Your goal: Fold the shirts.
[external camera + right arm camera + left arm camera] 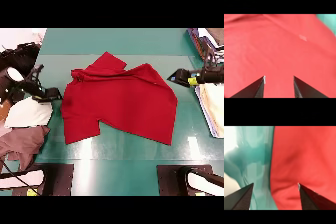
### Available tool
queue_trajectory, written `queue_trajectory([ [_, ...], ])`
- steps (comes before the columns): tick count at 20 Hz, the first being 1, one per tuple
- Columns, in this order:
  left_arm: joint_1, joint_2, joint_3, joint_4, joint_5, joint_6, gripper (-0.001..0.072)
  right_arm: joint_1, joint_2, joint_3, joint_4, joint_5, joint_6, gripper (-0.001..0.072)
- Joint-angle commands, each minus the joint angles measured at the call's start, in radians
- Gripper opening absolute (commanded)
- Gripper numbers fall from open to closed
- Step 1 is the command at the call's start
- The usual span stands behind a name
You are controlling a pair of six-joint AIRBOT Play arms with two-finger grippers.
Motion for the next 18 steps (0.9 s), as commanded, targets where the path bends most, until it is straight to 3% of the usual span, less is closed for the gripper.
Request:
queue_trajectory([
  [1,0.009,0.017,-0.135,-0.038,0.039,0.003,0.0650,-0.024,0.125,-0.143,0.003,-0.033,0.000,0.0411],
  [6,-0.009,0.017,-0.166,-0.117,0.071,0.029,0.0647,-0.032,0.216,-0.209,0.003,-0.046,0.000,0.0411],
  [10,-0.083,0.017,-0.164,-0.104,0.086,0.030,0.0225,-0.032,0.256,-0.259,-0.032,-0.018,0.004,0.0410],
  [11,-0.085,0.018,-0.157,-0.105,0.079,0.029,0.0082,-0.034,0.268,-0.280,-0.079,0.006,0.031,0.0411],
  [12,-0.085,0.018,-0.144,-0.104,0.065,0.029,0.0029,-0.042,0.282,-0.311,-0.125,0.034,0.061,0.0411],
  [14,-0.085,0.025,-0.103,-0.097,0.020,0.030,0.0030,-0.097,0.313,-0.403,-0.167,0.103,0.089,0.0411],
  [18,-0.085,0.085,-0.056,-0.098,0.056,0.029,0.0029,-0.287,0.335,-0.613,-0.174,0.289,0.089,0.0412],
])
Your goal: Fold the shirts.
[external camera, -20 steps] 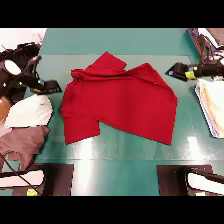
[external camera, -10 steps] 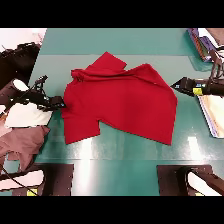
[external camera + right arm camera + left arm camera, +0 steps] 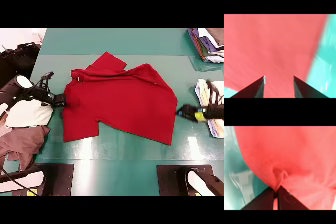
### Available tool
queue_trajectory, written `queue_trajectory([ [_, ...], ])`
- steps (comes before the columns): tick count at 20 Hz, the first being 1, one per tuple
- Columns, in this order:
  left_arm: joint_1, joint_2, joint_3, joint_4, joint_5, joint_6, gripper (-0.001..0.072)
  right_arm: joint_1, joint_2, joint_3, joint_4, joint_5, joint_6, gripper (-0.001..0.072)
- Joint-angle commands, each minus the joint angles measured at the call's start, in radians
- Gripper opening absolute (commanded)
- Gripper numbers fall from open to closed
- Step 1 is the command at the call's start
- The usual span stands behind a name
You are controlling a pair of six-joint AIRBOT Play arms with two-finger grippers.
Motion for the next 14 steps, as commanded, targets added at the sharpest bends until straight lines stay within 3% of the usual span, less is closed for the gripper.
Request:
queue_trajectory([
  [1,-0.003,0.038,0.038,-0.003,0.018,0.000,0.0030,-0.141,0.018,-0.175,-0.019,0.142,0.016,0.0411],
  [5,-0.003,0.042,0.043,-0.005,0.021,0.000,0.0029,-0.152,0.018,-0.298,0.050,0.084,0.015,0.0409],
  [10,-0.003,0.042,0.043,-0.006,0.021,0.000,0.0030,0.001,-0.001,-0.316,0.082,0.002,0.045,0.0405],
  [13,-0.003,0.043,0.043,0.002,-0.005,0.001,0.0029,0.093,-0.065,-0.316,0.082,0.009,0.048,0.0226],
  [14,-0.003,0.048,0.043,0.013,-0.010,0.000,0.0029,0.117,-0.077,-0.312,0.080,-0.002,0.041,0.0073],
])
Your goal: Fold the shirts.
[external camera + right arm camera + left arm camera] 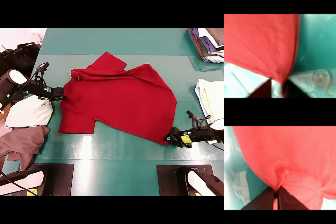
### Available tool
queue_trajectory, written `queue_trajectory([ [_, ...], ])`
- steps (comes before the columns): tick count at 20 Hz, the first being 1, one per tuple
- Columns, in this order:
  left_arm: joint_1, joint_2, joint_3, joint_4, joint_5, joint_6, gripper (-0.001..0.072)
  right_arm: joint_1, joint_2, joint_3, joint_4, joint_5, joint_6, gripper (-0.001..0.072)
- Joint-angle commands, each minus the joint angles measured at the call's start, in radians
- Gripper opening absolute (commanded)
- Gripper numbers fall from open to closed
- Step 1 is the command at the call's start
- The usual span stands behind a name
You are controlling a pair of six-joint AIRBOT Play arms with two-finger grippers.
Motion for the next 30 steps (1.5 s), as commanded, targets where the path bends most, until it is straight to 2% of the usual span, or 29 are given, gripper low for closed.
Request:
queue_trajectory([
  [1,0.000,0.021,0.001,0.017,-0.016,0.000,0.0029,0.098,-0.041,0.011,-0.006,-0.036,-0.008,0.0019],
  [5,0.000,0.154,0.070,0.028,-0.035,0.000,0.0029,0.142,0.070,0.186,-0.013,-0.035,-0.018,0.0018],
  [10,0.000,0.381,0.367,0.027,-0.115,-0.002,0.0030,0.096,0.254,0.626,-0.016,-0.082,-0.018,0.0018],
  [12,0.000,0.470,0.514,0.027,-0.103,-0.009,0.0030,0.039,0.306,0.819,-0.016,-0.119,-0.019,0.0018],
  [15,0.000,0.563,0.740,0.027,-0.063,-0.039,0.0029,-0.068,0.351,1.089,-0.016,-0.134,-0.082,0.0018],
  [18,0.000,0.612,0.917,0.027,0.016,-0.057,0.0029,-0.185,0.359,1.282,-0.015,-0.110,-0.098,0.0017],
  [20,0.000,0.611,1.004,0.027,0.020,-0.092,0.0029,-0.257,0.344,1.371,-0.014,-0.077,-0.098,0.0017],
  [23,0.000,0.602,0.986,0.027,0.009,-0.121,0.0029,-0.309,0.270,1.492,-0.011,0.023,-0.097,0.0017],
  [26,0.000,0.564,0.852,0.020,-0.046,-0.142,0.0029,-0.307,0.153,1.557,-0.004,0.142,-0.080,0.0017],
  [30,-0.001,0.454,0.583,-0.064,-0.107,-0.139,0.0029,-0.265,-0.015,1.481,-0.016,0.263,-0.065,0.0017],
])
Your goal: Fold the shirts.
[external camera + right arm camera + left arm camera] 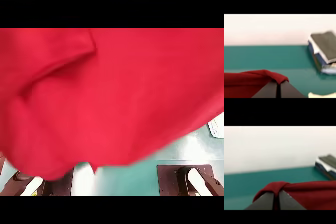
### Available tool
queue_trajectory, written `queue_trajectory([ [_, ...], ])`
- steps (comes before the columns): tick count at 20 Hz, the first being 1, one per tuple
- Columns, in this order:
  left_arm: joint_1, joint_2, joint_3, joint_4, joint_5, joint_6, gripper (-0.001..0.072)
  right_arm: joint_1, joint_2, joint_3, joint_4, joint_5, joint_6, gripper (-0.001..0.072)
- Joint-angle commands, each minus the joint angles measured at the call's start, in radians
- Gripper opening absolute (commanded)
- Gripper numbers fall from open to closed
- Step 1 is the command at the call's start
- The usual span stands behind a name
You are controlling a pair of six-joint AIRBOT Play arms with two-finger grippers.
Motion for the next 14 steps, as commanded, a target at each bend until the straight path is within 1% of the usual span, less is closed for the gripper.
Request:
queue_trajectory([
  [1,0.000,-0.100,-0.233,-0.076,-0.044,-0.003,0.0029,0.062,-0.149,-0.078,-0.010,0.109,0.011,0.0017],
  [2,0.000,-0.139,-0.300,-0.094,-0.044,0.002,0.0029,0.100,-0.189,-0.131,-0.019,0.108,0.011,0.0017],
  [4,-0.008,-0.230,-0.417,-0.090,-0.031,0.026,0.0029,0.189,-0.279,-0.238,-0.101,0.101,0.012,0.0017],
  [5,-0.019,-0.288,-0.457,-0.081,-0.012,0.039,0.0029,0.229,-0.332,-0.285,-0.162,0.088,0.019,0.0017],
  [7,-0.047,-0.419,-0.485,-0.076,0.047,0.079,0.0029,0.282,-0.438,-0.354,-0.219,0.040,0.041,0.0017],
  [9,-0.069,-0.551,-0.480,-0.077,0.174,0.127,0.0029,0.305,-0.547,-0.377,-0.211,-0.039,0.042,0.0017],
  [11,-0.067,-0.648,-0.480,-0.080,0.341,0.134,0.0029,0.315,-0.648,-0.347,-0.207,-0.125,0.042,0.0017],
  [12,-0.064,-0.679,-0.477,-0.080,0.399,0.132,0.0029,0.316,-0.689,-0.317,-0.202,-0.151,0.042,0.0017],
  [13,-0.065,-0.700,-0.468,-0.059,0.438,0.133,0.0029,0.316,-0.727,-0.278,-0.179,-0.170,0.041,0.0017],
  [14,-0.065,-0.708,-0.459,-0.042,0.446,0.139,0.0030,0.317,-0.757,-0.241,-0.172,-0.174,0.041,0.0017],
])
